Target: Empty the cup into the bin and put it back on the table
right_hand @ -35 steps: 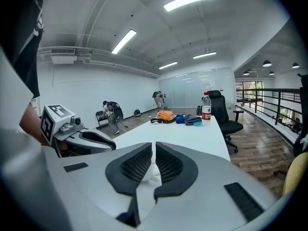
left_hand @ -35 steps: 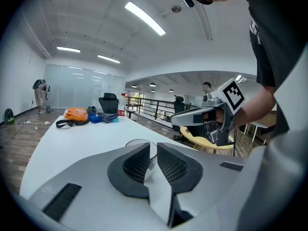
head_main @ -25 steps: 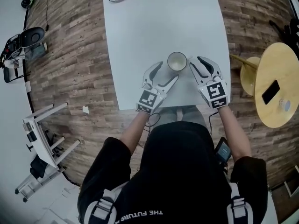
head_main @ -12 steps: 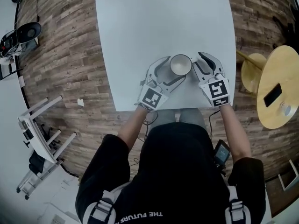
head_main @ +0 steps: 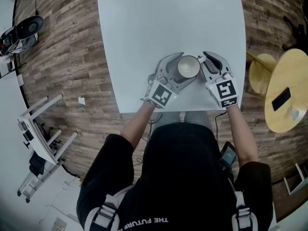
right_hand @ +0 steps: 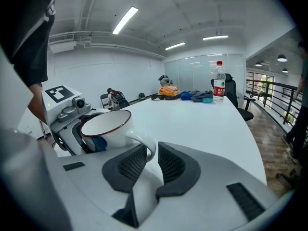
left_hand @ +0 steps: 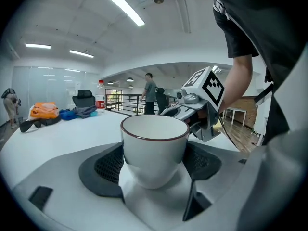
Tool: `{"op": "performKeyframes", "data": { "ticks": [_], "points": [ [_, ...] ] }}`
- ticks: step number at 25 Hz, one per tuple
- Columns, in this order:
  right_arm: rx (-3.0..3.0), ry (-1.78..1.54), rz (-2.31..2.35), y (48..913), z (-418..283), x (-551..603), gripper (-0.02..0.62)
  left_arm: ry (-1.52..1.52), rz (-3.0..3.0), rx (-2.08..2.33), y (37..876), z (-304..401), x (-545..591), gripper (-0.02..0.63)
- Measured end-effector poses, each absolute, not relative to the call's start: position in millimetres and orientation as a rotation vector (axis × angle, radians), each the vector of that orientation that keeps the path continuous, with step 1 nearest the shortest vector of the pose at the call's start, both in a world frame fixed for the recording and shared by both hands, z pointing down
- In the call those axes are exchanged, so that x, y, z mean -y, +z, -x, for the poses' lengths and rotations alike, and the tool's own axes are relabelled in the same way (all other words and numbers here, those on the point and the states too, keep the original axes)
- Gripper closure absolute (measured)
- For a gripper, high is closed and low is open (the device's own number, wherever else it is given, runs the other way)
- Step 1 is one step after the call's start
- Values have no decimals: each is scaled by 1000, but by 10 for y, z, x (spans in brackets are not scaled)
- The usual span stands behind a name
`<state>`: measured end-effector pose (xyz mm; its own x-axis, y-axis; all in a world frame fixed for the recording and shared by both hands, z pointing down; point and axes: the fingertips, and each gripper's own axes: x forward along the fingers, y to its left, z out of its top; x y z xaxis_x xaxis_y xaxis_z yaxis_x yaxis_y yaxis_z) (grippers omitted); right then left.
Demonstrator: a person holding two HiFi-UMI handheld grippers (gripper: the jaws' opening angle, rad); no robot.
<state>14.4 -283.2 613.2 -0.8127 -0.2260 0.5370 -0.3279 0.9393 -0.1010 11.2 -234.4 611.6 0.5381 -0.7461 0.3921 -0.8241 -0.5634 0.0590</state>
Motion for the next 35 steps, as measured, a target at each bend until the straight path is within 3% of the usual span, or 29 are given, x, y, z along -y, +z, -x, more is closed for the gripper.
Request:
{"op": "performKeyframes", "data": {
  "ticks": [1, 14, 22, 28, 35],
  "points": [
    [2557, 267, -398, 6132, -133, 2831, 529, 467, -2532, 1320, 6123, -116, 2355, 238],
    [2548, 494, -436, 6106, -121, 2834, 546, 368, -2524, 1313, 5993, -81, 2385, 238],
    [2690, 337, -279, 5275, 83, 2457, 546, 244, -2539, 1437, 5162, 77, 2016, 238],
    [2816, 83, 5, 4486, 647, 1926, 546, 139, -2480, 1640, 4488, 572, 1516, 238],
    [2834, 31, 438, 4129, 1481, 747, 546, 125, -2194, 1971, 4173, 1294, 359, 238]
  ]
}}
